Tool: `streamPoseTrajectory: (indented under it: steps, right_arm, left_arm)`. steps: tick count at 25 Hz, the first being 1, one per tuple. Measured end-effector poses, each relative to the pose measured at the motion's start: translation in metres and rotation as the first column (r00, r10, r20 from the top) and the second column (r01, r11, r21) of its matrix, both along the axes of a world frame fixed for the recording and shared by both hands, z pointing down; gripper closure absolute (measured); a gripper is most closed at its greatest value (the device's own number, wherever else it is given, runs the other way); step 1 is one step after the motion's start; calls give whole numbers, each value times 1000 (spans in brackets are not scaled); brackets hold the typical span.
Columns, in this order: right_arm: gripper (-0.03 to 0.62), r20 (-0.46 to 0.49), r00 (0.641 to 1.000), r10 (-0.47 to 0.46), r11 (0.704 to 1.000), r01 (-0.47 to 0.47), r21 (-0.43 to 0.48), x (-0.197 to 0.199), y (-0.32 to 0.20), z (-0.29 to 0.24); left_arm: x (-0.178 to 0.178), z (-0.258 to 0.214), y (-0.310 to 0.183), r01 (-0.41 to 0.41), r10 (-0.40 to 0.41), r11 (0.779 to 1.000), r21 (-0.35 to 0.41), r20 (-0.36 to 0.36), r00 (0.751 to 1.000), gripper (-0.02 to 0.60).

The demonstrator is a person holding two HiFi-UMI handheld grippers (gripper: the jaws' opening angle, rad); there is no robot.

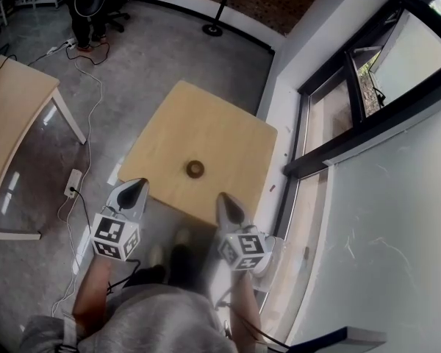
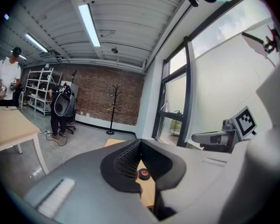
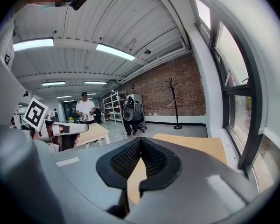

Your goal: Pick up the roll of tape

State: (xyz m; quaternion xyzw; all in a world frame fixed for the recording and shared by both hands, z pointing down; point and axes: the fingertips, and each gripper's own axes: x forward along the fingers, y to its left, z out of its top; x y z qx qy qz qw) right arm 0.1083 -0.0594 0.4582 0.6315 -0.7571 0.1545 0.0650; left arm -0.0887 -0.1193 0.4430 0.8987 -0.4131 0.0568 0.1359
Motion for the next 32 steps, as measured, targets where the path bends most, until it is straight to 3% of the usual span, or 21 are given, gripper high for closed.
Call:
streamPoseTrajectory:
  steps: [11, 19, 32]
  right_arm:
    - [580, 2, 996, -89, 995, 89, -45, 13, -53, 25]
    - [580, 15, 992, -128, 987, 129, -93, 24, -86, 61]
    - [580, 44, 988, -148, 968, 154, -196, 43, -100, 143]
  left_arm:
    - [31, 23, -39, 15, -13, 999, -37, 37, 999, 581]
    - [45, 66, -65, 46, -41, 995, -88, 62, 997, 581]
    - [62, 128, -85, 54, -39, 985, -161, 93, 995, 581]
